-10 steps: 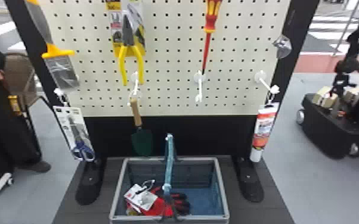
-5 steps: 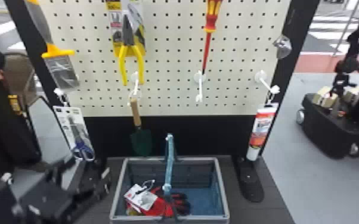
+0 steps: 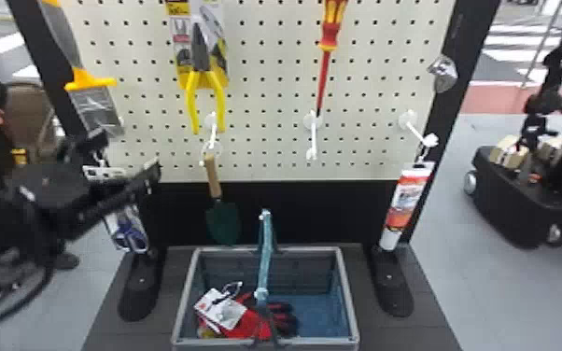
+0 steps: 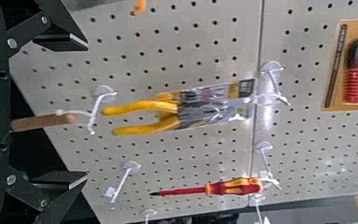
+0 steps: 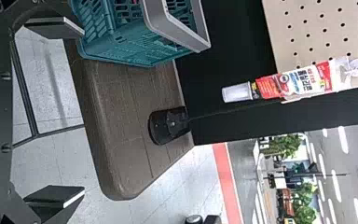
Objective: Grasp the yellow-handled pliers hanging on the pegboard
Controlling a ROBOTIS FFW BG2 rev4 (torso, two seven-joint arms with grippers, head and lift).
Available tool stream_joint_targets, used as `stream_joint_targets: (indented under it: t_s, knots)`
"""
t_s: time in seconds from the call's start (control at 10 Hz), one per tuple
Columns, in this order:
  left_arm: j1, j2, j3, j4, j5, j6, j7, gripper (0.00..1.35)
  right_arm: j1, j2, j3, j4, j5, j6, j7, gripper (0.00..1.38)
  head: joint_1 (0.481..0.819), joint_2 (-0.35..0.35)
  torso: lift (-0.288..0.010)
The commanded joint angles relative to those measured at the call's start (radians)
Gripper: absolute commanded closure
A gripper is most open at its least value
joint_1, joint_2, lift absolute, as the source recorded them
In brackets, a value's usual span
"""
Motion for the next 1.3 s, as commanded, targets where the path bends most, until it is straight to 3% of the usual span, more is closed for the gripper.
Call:
stream_joint_targets:
  t_s: [0.0,0.1,0.3,0.5,0.9,1.2]
  knots:
    - [-0.119,0.034,0.001,0.065,0.031,0.031,-0.036,0.31,-0.009,0.0,0.0,0.004,0.002,0.003,0.0,0.12,0.549,0.0,-0.1]
    - [-0.192,0.054,0.001,0.102,0.033,0.067,-0.085,0.3,-0.011,0.002,0.0,0.004,0.002,0.004,0.0,0.12,0.549,0.0,-0.1]
    - [-0.366,0.105,-0.026,0.291,0.036,0.097,-0.224,0.3,-0.014,0.0,0.0,0.004,0.002,0.007,0.001,0.12,0.549,0.0,-0.1]
    - [-0.497,0.151,-0.055,0.404,0.077,0.125,-0.285,0.3,-0.018,0.0,0.0,0.004,0.003,0.009,0.001,0.12,0.549,0.0,-0.1]
    - [-0.673,0.186,-0.149,0.699,0.272,0.131,-0.391,0.3,-0.031,0.0,0.0,0.017,0.002,0.009,0.001,0.12,0.549,0.0,-0.1]
    - [-0.847,0.212,-0.239,0.848,0.206,0.108,-0.515,0.31,-0.041,0.0,0.0,0.024,0.003,0.009,0.003,0.12,0.549,0.0,-0.1]
